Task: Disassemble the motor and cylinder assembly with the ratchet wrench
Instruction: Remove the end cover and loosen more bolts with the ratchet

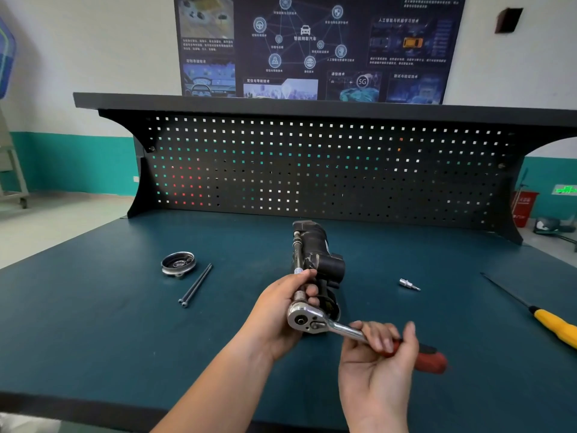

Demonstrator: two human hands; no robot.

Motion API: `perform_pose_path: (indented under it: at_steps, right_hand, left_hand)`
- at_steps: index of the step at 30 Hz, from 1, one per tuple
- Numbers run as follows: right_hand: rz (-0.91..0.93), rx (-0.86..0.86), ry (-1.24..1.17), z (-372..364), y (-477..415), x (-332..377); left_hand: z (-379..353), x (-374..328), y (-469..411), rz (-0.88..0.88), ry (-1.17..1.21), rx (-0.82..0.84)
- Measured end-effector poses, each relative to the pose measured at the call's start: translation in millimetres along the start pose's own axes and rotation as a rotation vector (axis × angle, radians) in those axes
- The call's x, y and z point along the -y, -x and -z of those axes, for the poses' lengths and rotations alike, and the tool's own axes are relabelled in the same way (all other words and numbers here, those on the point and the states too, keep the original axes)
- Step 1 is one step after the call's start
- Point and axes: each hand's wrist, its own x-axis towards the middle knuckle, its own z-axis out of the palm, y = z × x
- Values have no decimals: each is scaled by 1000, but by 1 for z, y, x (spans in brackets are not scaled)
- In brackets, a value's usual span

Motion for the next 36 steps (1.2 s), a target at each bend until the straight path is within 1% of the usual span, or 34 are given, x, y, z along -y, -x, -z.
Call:
perform_pose_path:
  at_steps: [3, 5, 7, 9, 11, 12, 13, 14, 15, 17, 18, 21, 22, 25, 28, 30, 31, 32, 33, 35, 36]
  right_hand:
    - [4, 19, 19, -3, -1, -1]
    - [16, 5, 1, -3, -3, 0]
    - [36, -19, -34, -1, -5, 5]
    - [45, -31, -60, 1, -7, 10]
    - [47, -24, -65, 2, -9, 13]
    - [48, -18, -62, 3, -10, 13]
    - [46, -8, -59, 4, -10, 13]
    - [40, 6, -58, 6, -10, 12]
    - [33, 17, -59, 9, -11, 11]
    - [6, 27, -64, 13, -11, 11]
    - [-9, 33, -67, 16, -11, 11]
    - [-34, 71, -69, 22, -10, 10]
    - [-42, 76, -59, 23, -11, 10]
    - [-76, 102, -64, 23, -12, 12]
    - [-97, 198, -122, 23, -15, 15]
    - [-117, 409, -183, 20, -19, 12]
    - [-22, 392, 63, 17, -18, 20]
    - [50, 303, 193, 20, -16, 27]
    - [53, 246, 206, 21, -12, 28]
    - [-19, 348, 120, 19, -11, 20]
    - [-64, 407, 27, 15, -10, 17]
  left_hand:
    - [3, -1, -1, -51, -61, -15]
    - [6, 0, -3, -73, -173, -11]
    - [9, 1, -7, -112, -335, -36]
    - [16, 4, -15, -247, -462, -121]
    - [28, 7, -24, -497, -636, -255]
    - [34, 9, -28, -592, -764, -287]
    - [38, 12, -32, -624, -905, -262]
    - [40, 16, -36, -611, -1025, -206]
    - [40, 20, -41, -583, -1090, -157]
    - [27, 25, -50, -593, -1087, -123]
    - [19, 28, -54, -624, -1055, -156]
    - [-1, 33, -60, -685, -973, -344]
    - [-3, 35, -62, -692, -941, -376]
    - [-4, 40, -66, -678, -841, -397]
    - [-4, 42, -74, -677, -800, -431]
    - [-3, 43, -79, -676, -798, -454]
    - [-2, 44, -80, -677, -798, -453]
    - [-1, 43, -81, -683, -804, -453]
    - [0, 43, -82, -690, -815, -453]
    - [1, 41, -82, -688, -815, -438]
    - [1, 40, -82, -681, -803, -428]
